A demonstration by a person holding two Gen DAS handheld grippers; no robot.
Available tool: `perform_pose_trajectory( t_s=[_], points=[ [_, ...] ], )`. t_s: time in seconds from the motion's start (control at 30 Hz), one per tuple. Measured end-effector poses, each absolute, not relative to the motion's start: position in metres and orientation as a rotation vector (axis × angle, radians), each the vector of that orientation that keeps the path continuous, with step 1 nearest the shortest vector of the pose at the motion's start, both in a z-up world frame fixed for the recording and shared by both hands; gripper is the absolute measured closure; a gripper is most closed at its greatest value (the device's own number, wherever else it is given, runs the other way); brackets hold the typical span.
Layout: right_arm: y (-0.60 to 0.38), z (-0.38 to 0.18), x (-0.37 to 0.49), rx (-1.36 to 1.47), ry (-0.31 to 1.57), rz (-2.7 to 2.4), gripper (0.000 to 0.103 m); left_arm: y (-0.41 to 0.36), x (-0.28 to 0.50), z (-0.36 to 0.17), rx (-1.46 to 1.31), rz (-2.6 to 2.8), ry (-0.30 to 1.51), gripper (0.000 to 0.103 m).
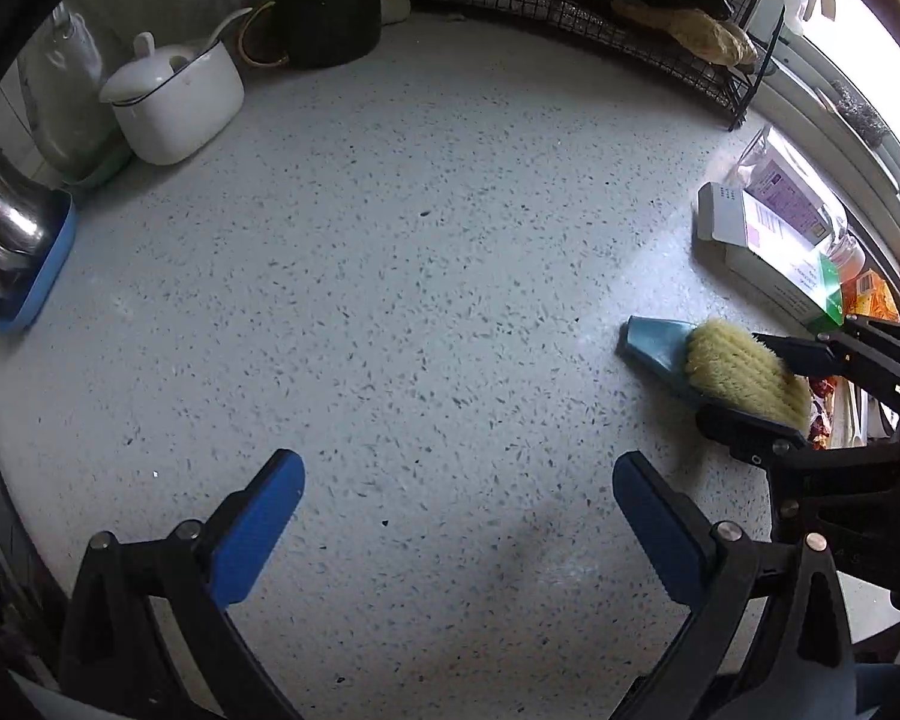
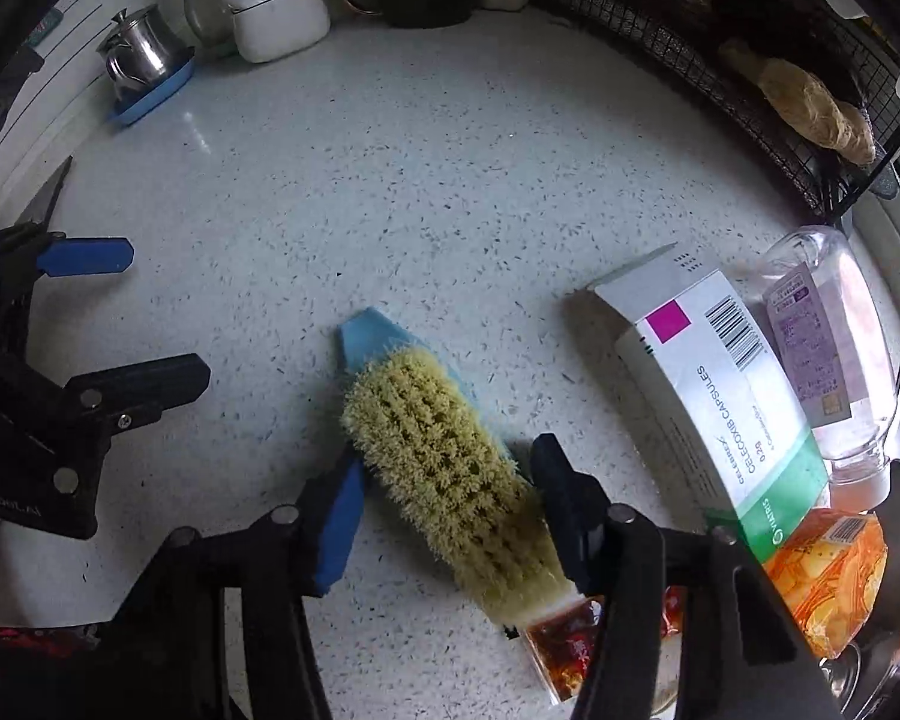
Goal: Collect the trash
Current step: 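Grasp the yellow scrub brush with the right tool while the left tool grasps the orange cup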
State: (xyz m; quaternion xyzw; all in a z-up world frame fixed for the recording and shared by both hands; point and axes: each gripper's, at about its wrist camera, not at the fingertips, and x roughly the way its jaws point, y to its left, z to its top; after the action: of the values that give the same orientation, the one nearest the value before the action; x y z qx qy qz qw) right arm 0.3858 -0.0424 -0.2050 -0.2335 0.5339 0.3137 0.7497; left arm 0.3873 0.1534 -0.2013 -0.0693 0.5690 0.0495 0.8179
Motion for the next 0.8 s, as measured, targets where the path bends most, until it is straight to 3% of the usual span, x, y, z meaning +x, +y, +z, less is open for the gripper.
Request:
perform_pose_trajectory(
  t_s=[0.1,0.53,0.8],
  points=[
    [-0.045,-0.199,0.378,-0.473,1.154,0.699,0.065,0.152,0.385,-0.19,-0.145,0.105,1.196,0.001],
    [-0.141,-0.114,0.359,-0.215,0.965,0.463,0.067,0.069,0.407,-0.114,-0.046,-0.144,1.069,0.001],
    [-0.216,-0.108,0.357,-0.084,0.96,0.208,0.07,-0.023,0.448,-0.119,0.067,-0.4,1.087,0.001]
  ],
)
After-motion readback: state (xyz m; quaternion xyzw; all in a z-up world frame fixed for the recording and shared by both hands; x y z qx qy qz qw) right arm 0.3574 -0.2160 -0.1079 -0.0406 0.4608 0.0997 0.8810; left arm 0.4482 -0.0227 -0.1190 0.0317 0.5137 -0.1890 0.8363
